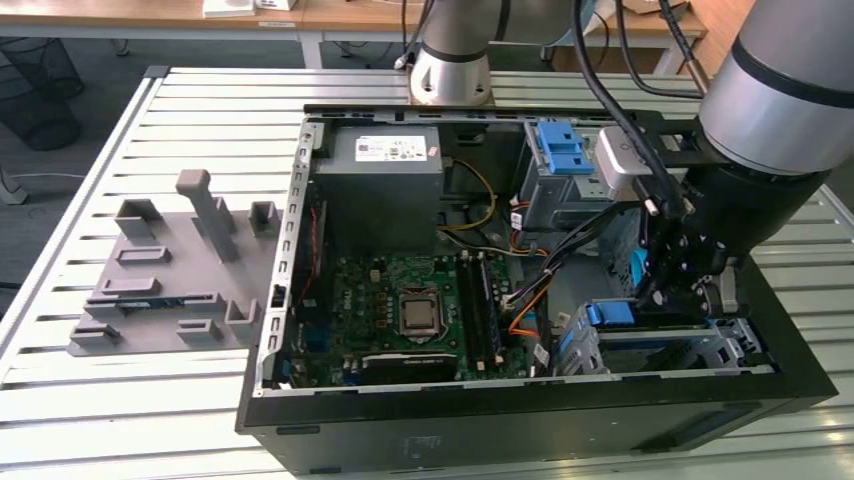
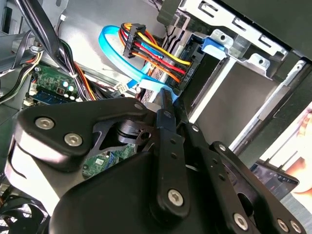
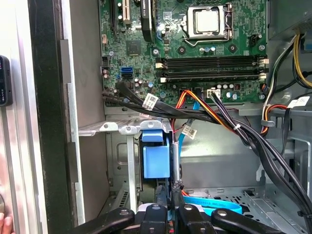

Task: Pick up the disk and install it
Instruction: 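Insert the second disk wire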

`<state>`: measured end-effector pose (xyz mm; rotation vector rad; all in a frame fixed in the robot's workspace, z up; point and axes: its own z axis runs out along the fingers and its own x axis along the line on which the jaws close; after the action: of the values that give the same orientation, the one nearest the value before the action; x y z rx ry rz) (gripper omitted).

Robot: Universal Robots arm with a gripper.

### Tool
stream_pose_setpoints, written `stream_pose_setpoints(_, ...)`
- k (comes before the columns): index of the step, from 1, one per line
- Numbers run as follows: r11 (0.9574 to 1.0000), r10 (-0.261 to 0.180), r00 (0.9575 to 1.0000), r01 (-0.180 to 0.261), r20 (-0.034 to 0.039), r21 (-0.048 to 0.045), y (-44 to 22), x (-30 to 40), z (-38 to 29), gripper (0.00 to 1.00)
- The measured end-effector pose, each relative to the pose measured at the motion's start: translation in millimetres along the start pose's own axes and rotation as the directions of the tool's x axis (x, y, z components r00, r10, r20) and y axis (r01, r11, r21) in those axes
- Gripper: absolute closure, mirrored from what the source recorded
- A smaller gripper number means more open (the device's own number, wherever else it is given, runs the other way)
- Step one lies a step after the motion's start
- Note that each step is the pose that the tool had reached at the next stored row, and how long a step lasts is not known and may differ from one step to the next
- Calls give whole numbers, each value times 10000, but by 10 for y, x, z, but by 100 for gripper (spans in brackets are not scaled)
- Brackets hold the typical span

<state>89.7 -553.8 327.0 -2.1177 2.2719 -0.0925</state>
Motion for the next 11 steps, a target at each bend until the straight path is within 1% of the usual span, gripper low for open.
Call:
stream_pose_setpoints(7,10000,0,10000,0,12,1,0,-1,6,83)
stream_pose_setpoints(8,10000,0,10000,0,9,0,0,0,0,76)
stream_pose_setpoints(11,10000,0,10000,0,6,0,-2,0,-32,76)
